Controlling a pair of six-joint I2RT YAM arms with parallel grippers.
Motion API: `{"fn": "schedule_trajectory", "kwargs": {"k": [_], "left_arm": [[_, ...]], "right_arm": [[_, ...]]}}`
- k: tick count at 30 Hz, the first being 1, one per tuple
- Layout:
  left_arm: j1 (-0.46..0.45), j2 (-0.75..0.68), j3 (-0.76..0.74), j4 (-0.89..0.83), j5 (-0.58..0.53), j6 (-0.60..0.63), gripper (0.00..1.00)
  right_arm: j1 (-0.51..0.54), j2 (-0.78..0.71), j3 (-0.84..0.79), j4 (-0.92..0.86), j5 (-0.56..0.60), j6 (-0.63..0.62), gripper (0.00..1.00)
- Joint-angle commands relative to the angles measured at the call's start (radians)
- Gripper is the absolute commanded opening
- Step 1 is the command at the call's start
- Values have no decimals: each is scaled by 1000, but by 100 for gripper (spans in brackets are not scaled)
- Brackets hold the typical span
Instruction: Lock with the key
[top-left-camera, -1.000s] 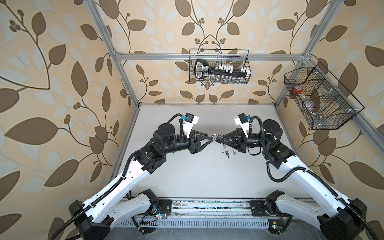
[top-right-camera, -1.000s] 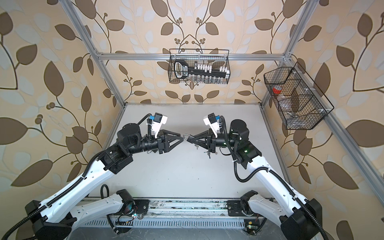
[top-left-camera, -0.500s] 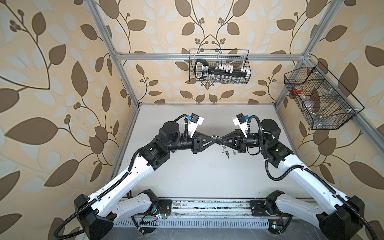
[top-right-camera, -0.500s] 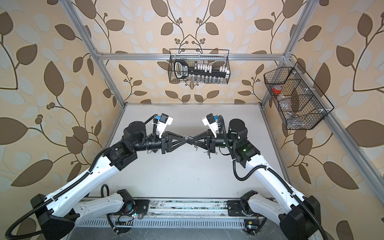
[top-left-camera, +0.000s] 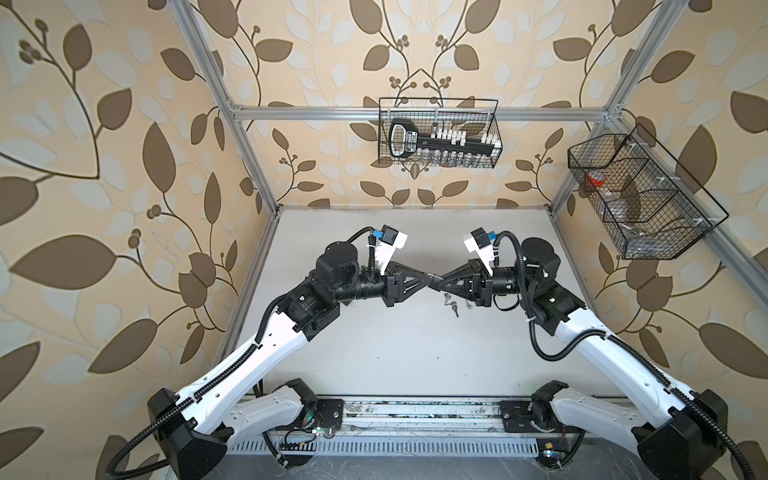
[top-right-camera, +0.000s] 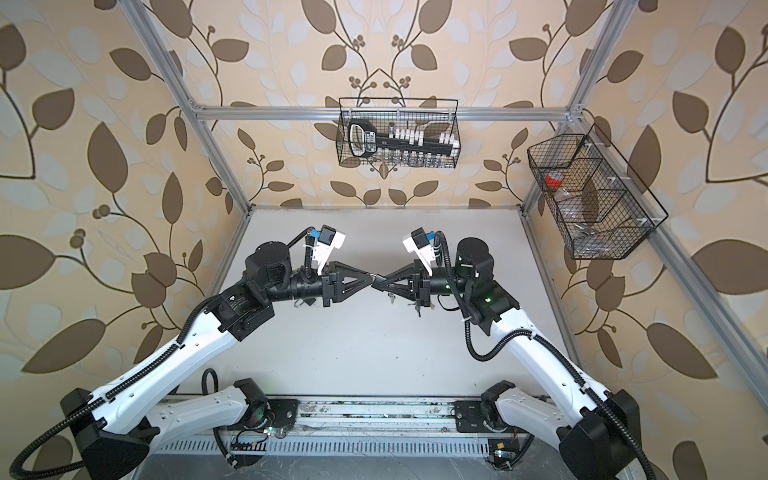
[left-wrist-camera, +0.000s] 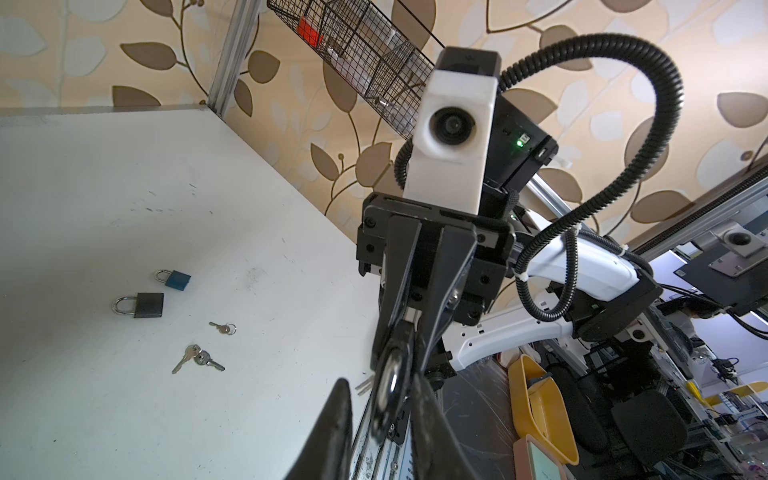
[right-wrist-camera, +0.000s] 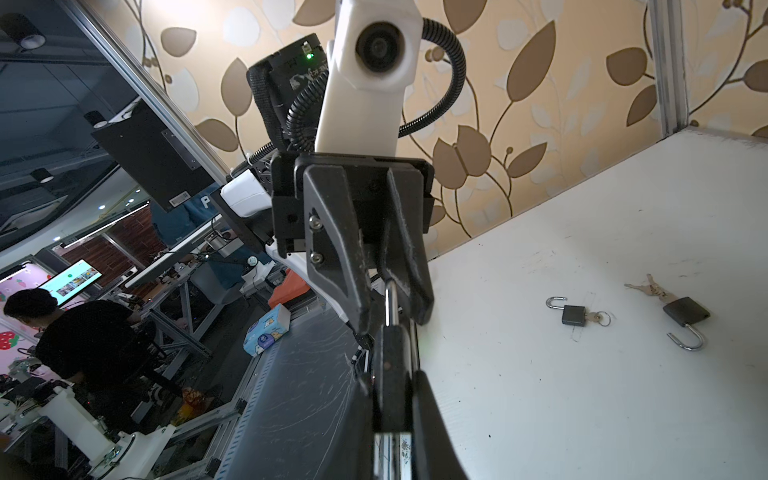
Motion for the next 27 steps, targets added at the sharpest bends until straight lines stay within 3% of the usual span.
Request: {"fn": "schedule_trajectory", "kwargs": {"k": [1,11,12,14,16,19,27], "left_arm": [[0,-15,37,45,27,8,22],[-1,-14,38,36,25,11,0],[0,-15,38,33,23,11,0],[0,-20,39,23,12,14,0],[0,-26,42,6,-15,18,0],[0,-32,48,-35,-67,29,0],[0,-46,56,-104,-219,31,0]], "right_arm": [[8,10,21,20,-37,-2,0],[9,1,25,-23,-9,-48,0],[8,0,25,-33,-6,-61,4],[8,-11,21,-59,19,-104,25],[8,-28,8,-78,72,-146,34],[7,-66,-29,-78,170,-193,40],[86,-131,-126,-61,525,-305,41]]}}
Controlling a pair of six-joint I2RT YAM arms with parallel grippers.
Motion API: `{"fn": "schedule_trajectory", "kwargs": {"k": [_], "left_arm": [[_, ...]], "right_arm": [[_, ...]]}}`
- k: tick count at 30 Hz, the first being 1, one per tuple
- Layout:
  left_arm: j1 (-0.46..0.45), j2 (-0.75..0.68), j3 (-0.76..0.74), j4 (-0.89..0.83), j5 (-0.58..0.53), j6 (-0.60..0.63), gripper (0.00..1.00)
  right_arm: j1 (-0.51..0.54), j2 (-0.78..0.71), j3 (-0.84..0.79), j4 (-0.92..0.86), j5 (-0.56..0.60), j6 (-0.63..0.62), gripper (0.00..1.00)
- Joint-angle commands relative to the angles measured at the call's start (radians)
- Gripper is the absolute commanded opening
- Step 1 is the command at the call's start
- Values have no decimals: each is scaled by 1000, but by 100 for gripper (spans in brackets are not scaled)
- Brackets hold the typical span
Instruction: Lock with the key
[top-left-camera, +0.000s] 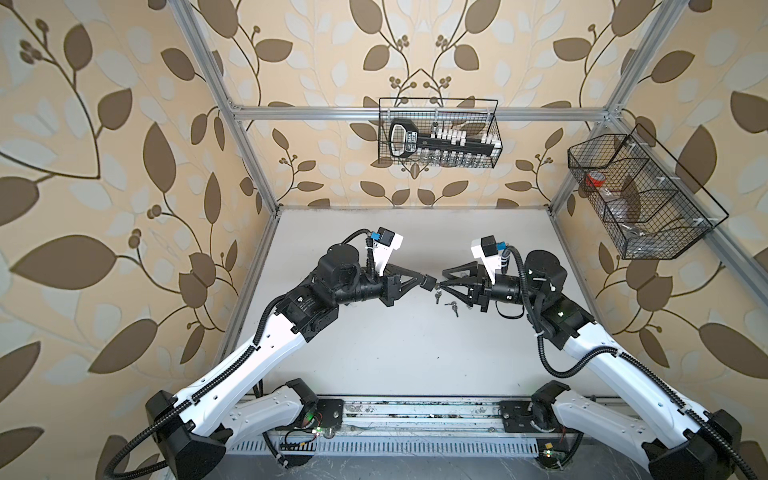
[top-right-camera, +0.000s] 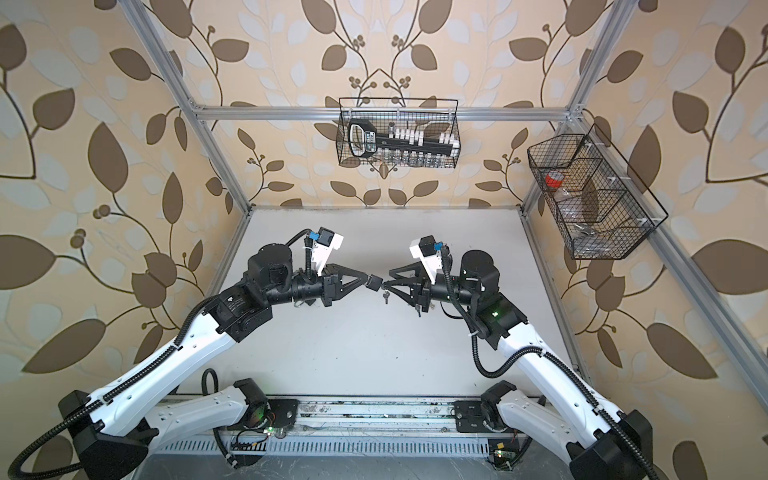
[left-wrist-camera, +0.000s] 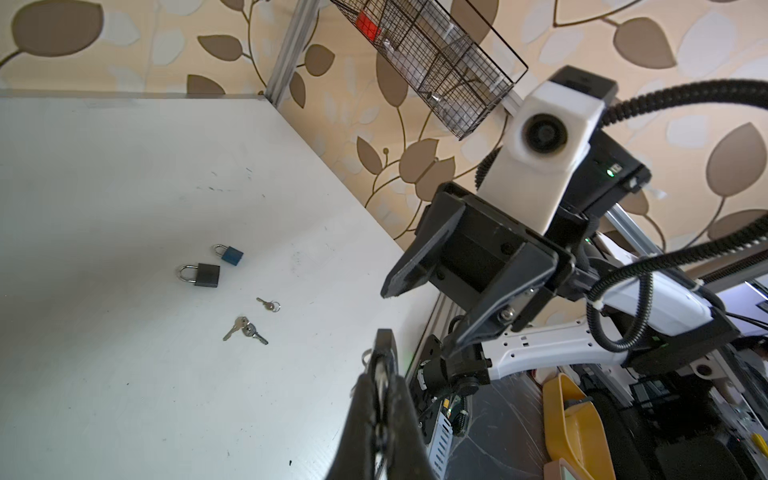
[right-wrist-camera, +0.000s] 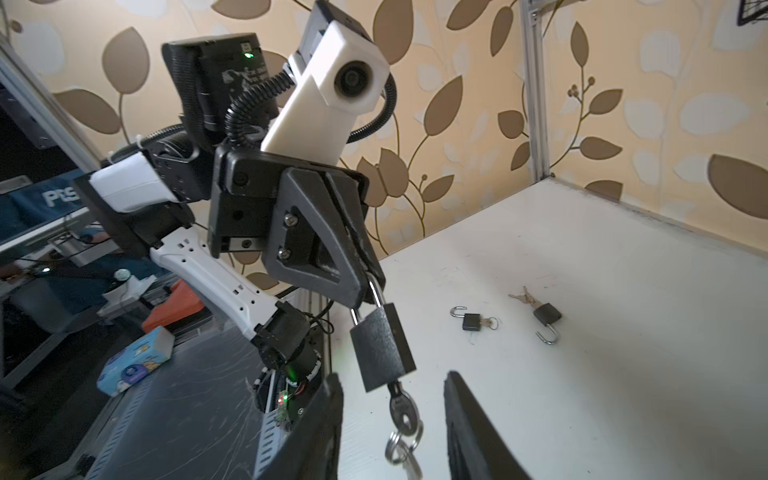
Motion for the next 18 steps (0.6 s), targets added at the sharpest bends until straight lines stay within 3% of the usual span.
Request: {"fn": "schedule_trajectory", "kwargs": {"k": [1,6,18], "left_arm": [[-1,-33,57,4,-79,9,0],[-1,-40,54,-12,-121,7,0],[0,-36,54,-10,-128,7,0]], "right_arm": [[51,-21,-53,11,205,-90,41],[73,-36,-148,164,277,-61,39],[185,44,-184,276,382,-96,38]]}}
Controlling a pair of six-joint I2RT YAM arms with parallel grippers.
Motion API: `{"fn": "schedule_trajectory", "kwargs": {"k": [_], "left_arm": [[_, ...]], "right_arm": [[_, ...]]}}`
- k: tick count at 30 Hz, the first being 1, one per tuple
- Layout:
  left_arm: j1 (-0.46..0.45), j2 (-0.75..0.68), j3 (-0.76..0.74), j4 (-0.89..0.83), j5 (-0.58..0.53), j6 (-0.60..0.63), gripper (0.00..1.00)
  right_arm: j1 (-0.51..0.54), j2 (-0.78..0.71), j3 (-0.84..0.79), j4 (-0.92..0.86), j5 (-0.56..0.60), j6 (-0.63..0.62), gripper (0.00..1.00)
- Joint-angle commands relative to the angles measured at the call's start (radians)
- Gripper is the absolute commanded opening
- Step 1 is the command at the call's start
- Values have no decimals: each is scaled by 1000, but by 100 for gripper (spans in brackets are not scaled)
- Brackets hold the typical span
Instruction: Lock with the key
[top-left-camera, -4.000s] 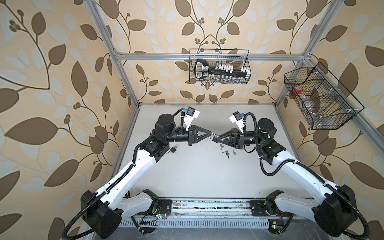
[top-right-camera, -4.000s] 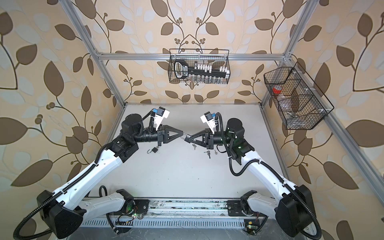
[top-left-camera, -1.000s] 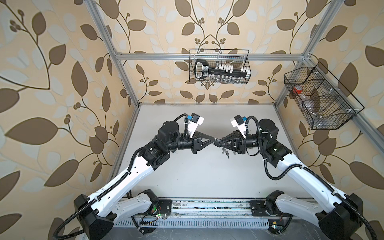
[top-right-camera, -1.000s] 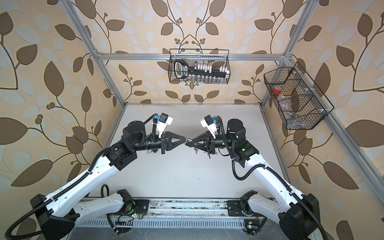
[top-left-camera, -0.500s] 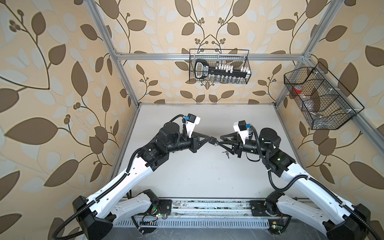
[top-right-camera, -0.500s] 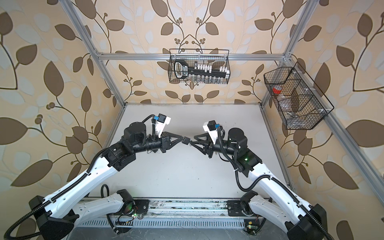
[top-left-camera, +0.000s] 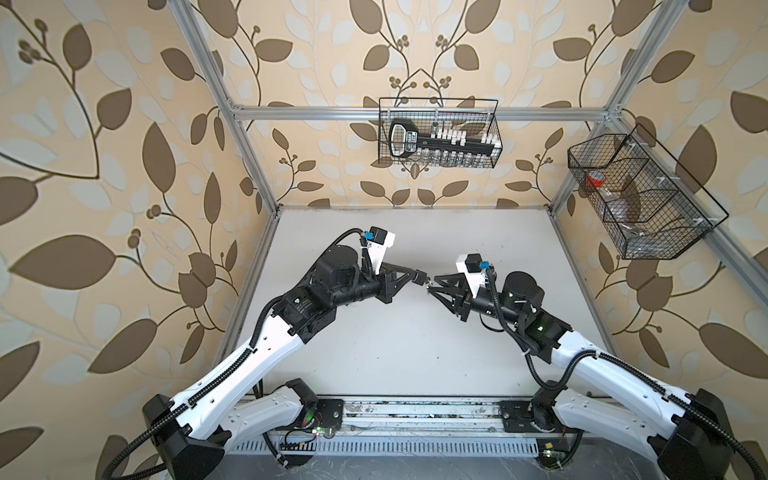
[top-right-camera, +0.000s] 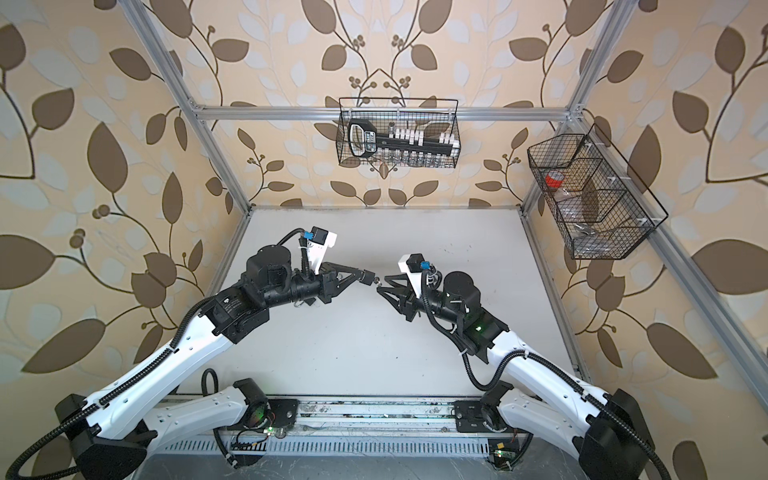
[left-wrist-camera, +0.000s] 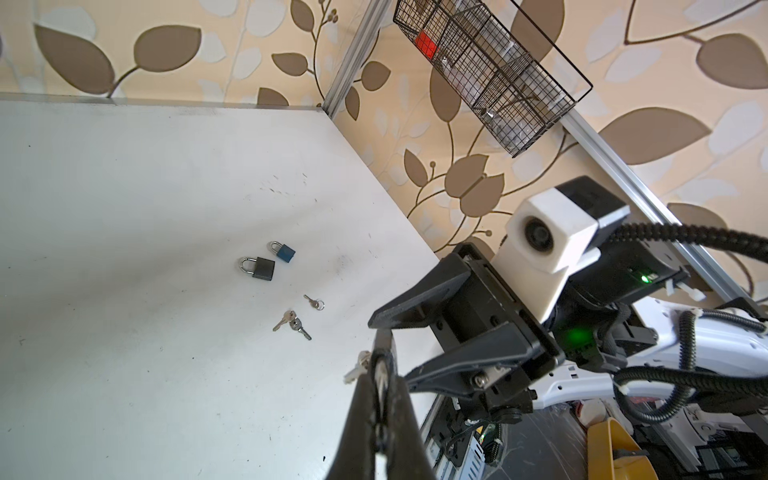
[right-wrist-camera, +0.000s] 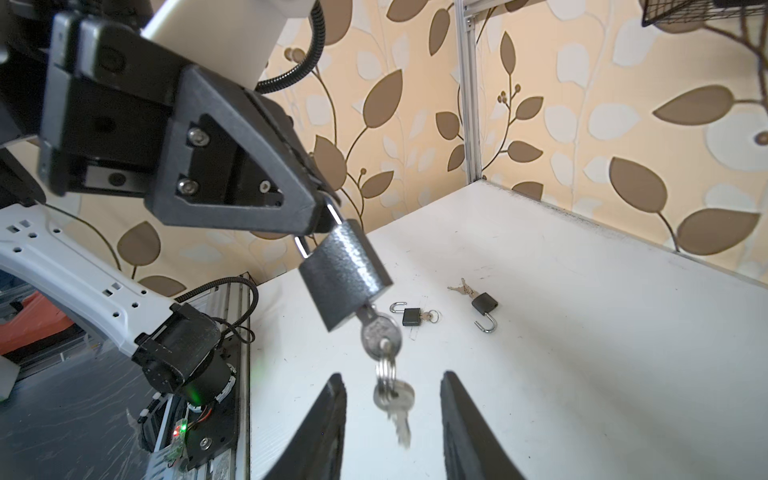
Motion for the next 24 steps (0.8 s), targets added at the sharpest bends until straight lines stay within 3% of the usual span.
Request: {"fn": "schedule_trajectory", "kwargs": {"k": [1,6,11,19,24], "left_arm": [[-1,-21,53,43,-2,7,0],[0,-22,54,37,2,8,0],[-2,-30,45,46,7,11,0],[-1,-29,48,46,12,14,0],[-1,-26,53,41,10,16,0]], "right_arm": [[24,19,-14,68,73,-27,38],[49,33,-20,86,131,-16,39],[49,62,-16,86,112,-15,22],[49,72,-18,84,110,-8,22],[48,59,-21,82,120,-7,12]]}}
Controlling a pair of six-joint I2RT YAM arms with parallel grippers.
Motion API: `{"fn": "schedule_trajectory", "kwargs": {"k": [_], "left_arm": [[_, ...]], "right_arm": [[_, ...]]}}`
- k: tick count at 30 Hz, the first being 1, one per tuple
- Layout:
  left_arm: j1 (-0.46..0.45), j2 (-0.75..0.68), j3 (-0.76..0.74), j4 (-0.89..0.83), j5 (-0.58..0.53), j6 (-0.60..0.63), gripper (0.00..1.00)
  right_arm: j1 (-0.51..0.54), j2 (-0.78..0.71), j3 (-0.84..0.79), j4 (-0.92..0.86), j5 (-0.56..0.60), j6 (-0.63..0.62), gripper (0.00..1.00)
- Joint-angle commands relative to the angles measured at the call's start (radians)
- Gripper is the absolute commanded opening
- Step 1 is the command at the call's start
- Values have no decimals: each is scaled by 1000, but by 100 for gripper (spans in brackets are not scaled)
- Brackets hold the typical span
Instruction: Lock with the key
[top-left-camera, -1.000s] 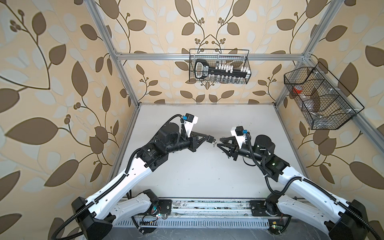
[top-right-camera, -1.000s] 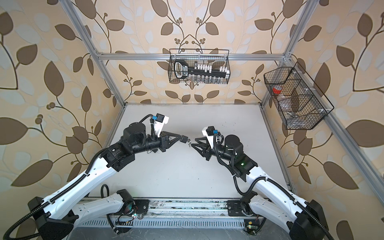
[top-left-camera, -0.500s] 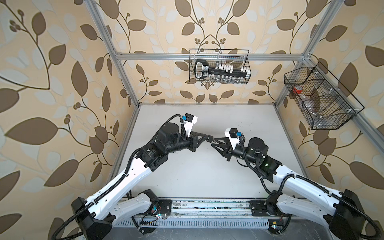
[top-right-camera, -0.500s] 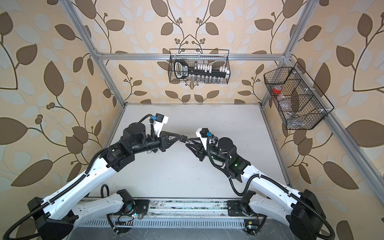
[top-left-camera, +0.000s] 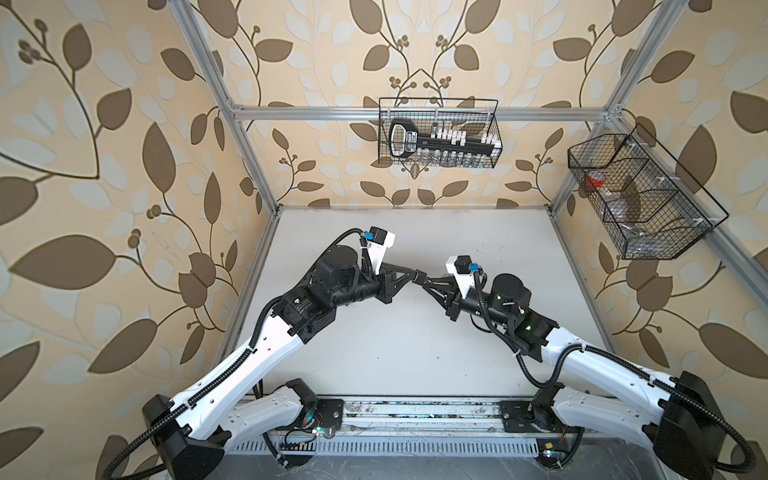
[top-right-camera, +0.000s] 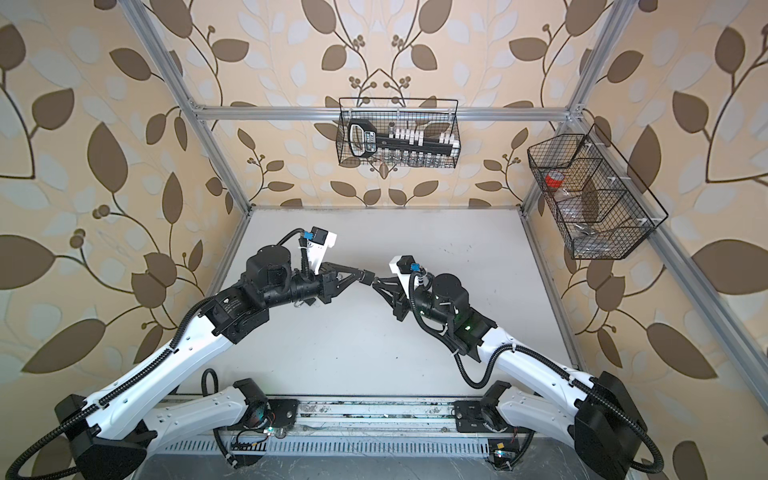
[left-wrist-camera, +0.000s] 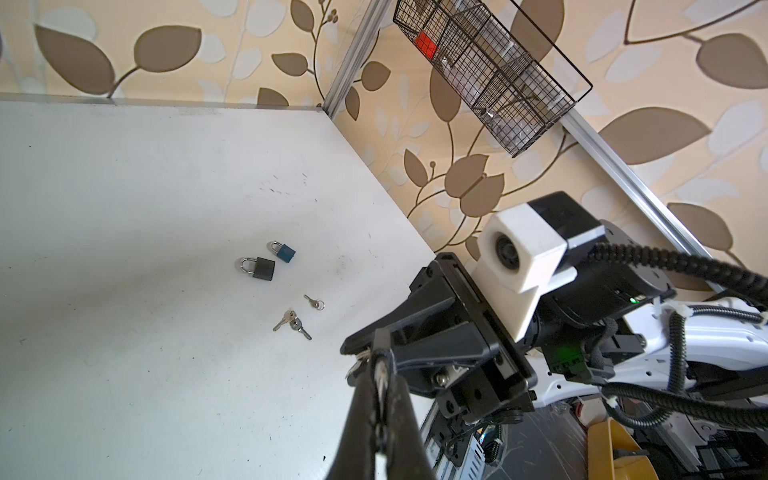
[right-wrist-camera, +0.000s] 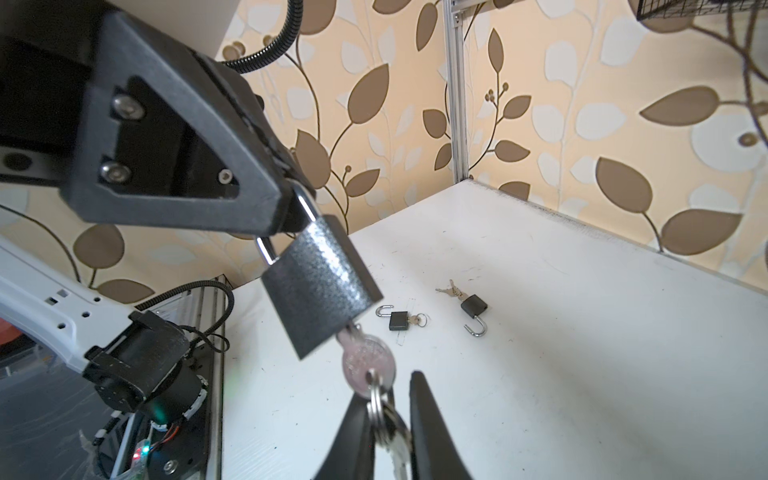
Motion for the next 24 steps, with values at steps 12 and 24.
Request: {"fn": "schedule_trajectory", "kwargs": {"k": [12,24], "left_arm": [[-1,-64,29,50,6,16,0],[-1,-55,38,-38,-104,21,0]], "right_arm": [[-45,-27,-77,-15,44,22,0],[-83,-54,-129,-51,103,47,0]]}}
